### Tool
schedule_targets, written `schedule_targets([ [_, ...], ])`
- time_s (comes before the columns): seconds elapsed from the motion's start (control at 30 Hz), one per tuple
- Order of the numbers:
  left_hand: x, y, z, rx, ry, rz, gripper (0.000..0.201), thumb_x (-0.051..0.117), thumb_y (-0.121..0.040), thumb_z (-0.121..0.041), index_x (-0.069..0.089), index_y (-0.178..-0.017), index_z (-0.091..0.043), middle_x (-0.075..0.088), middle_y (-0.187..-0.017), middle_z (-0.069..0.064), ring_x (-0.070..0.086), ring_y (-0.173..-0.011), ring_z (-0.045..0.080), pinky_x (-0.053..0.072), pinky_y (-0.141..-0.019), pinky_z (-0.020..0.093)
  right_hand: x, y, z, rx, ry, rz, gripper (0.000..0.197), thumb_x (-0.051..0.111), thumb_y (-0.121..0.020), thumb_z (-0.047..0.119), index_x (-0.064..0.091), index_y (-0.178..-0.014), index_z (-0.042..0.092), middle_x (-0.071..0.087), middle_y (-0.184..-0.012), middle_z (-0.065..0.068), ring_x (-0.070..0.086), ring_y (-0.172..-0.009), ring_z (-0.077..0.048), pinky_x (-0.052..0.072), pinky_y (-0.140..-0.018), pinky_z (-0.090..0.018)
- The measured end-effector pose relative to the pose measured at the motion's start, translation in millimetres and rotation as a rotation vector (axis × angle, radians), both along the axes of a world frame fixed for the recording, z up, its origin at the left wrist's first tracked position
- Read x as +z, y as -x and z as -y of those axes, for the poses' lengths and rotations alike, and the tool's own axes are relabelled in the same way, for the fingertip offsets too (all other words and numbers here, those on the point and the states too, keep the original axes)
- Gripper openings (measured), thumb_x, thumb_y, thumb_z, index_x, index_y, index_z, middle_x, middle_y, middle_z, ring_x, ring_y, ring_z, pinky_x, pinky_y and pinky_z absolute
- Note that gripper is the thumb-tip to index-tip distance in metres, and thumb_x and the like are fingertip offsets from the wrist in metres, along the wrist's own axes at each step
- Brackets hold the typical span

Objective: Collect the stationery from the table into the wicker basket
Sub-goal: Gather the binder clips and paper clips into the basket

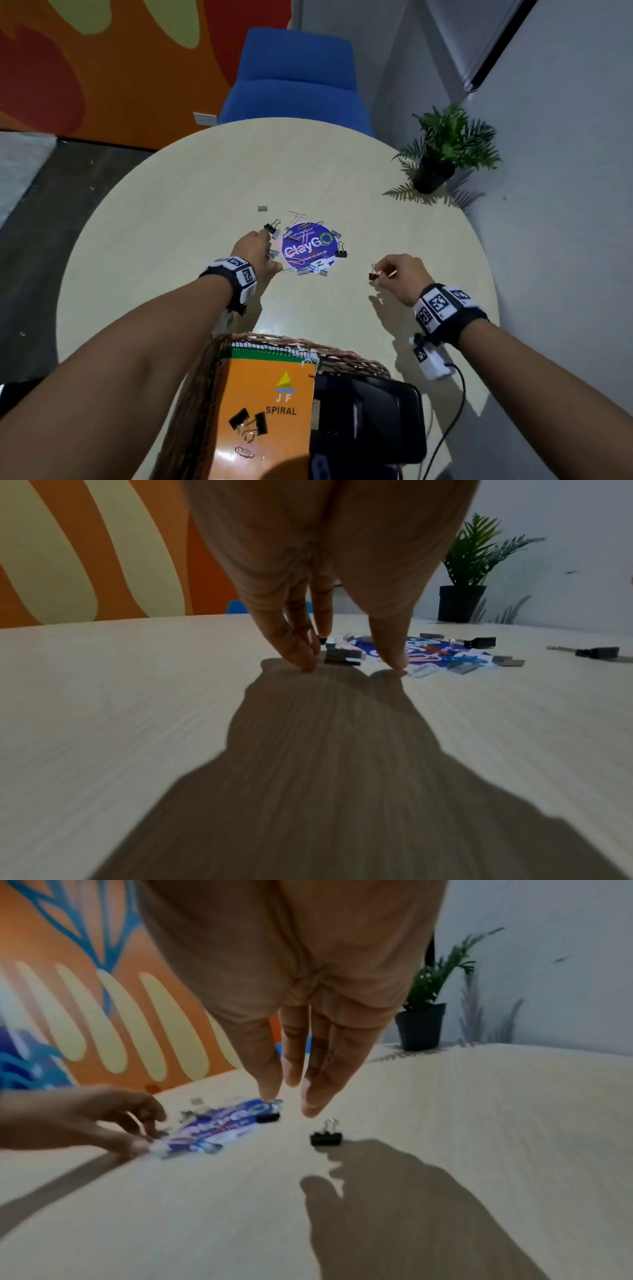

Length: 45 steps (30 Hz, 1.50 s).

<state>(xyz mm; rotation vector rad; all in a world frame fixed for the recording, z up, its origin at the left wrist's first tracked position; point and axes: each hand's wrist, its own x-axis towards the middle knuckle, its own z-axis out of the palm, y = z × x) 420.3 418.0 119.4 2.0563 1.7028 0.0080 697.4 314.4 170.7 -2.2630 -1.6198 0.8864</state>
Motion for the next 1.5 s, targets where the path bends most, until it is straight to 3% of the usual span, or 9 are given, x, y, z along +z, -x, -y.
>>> schedule_targets([
  [0.2,-5.4,-8.0,-11.4,0.021,0.001,-0.08,0.044,0.073,-0.078,-0.027,0.055,-0.11,-0.002,0.063,-0.112,0.019,0.058,-0.105,0.036,0.047,-0.08,0.037,-37.1,4.7,-16.6,0.131,0.094,0.23,0.044,0.066,-0.082,0.013,0.057,-0.124,0.018,0.055,-0.125,-0.011,0.057,-0.112,-0.031,0.047,-0.093,-0.036],
  [0.33,-5.9,-2.0,-12.6,0.04,0.022,-0.044,0.034,0.072,-0.079,-0.02,0.059,-0.106,-0.004,0.066,-0.109,0.018,0.059,-0.103,0.036,0.049,-0.081,0.037,-49.8,12.5,-15.0,0.209,0.082,0.284,0.022,0.059,-0.081,0.01,0.064,-0.102,0.013,0.053,-0.111,-0.011,0.057,-0.103,-0.033,0.049,-0.082,-0.036],
  [0.53,3.6,20.8,-10.1,0.094,0.094,0.133,0.024,0.063,-0.08,-0.003,0.063,-0.104,-0.008,0.071,-0.106,0.009,0.065,-0.099,0.026,0.051,-0.082,0.031,-59.9,11.6,-11.1,0.161,0.0,0.247,0.029,0.053,-0.079,-0.005,0.067,-0.101,0.008,0.061,-0.105,-0.014,0.059,-0.096,-0.033,0.05,-0.08,-0.035],
  [0.67,37.7,35.4,2.3,0.048,0.155,0.25,0.023,0.068,-0.085,-0.014,0.065,-0.107,-0.009,0.067,-0.1,0.004,0.063,-0.083,0.018,0.048,-0.079,0.025,-56.9,8.9,-6.7,0.16,-0.015,0.28,0.022,0.053,-0.085,0.004,0.066,-0.1,0.013,0.062,-0.105,-0.01,0.058,-0.1,-0.032,0.049,-0.081,-0.037],
  [0.8,78.2,47.9,44.6,-0.075,0.201,0.432,0.019,0.063,-0.087,-0.005,0.068,-0.104,-0.013,0.071,-0.098,0.0,0.069,-0.074,0.002,0.049,-0.066,0.004,-54.5,12.9,-5.2,0.234,-0.003,0.315,0.018,0.054,-0.081,0.006,0.066,-0.092,0.014,0.06,-0.101,-0.009,0.06,-0.092,-0.033,0.044,-0.075,-0.033],
  [1.0,95.4,65.6,131.2,-0.331,0.431,0.435,0.024,0.068,-0.084,-0.009,0.071,-0.107,-0.015,0.077,-0.094,-0.003,0.071,-0.086,-0.001,0.052,-0.083,0.009,-40.5,19.1,-10.6,0.195,0.047,0.168,0.011,0.058,-0.07,0.007,0.065,-0.073,0.015,0.058,-0.082,0.001,0.059,-0.074,-0.022,0.045,-0.065,-0.025],
  [1.33,82.4,82.3,166.4,-0.534,0.528,0.365,0.033,0.06,-0.089,-0.013,0.065,-0.119,-0.027,0.074,-0.094,-0.012,0.07,-0.086,-0.004,0.049,-0.082,0.006,56.1,102.7,20.2,0.863,0.088,-0.068,0.012,0.066,-0.08,0.014,0.066,-0.09,0.019,0.062,-0.098,0.001,0.061,-0.079,-0.013,0.051,-0.072,-0.028],
  [1.43,85.3,82.7,155.1,-0.455,0.554,0.444,0.029,0.062,-0.086,-0.005,0.069,-0.107,-0.025,0.075,-0.093,-0.008,0.074,-0.078,0.009,0.059,-0.076,0.022,79.8,137.5,42.6,1.031,0.097,-0.102,0.017,0.064,-0.079,0.014,0.068,-0.094,0.021,0.061,-0.1,0.0,0.055,-0.079,-0.011,0.046,-0.074,-0.027],
  [1.5,83.5,79.3,152.2,-0.447,0.496,0.451,0.027,0.073,-0.077,-0.01,0.069,-0.094,-0.03,0.075,-0.088,-0.007,0.072,-0.071,0.005,0.056,-0.068,0.018,87.3,155.2,56.3,1.132,0.116,-0.114,0.02,0.064,-0.076,0.011,0.067,-0.095,0.017,0.06,-0.103,-0.005,0.056,-0.085,-0.02,0.046,-0.076,-0.032],
])
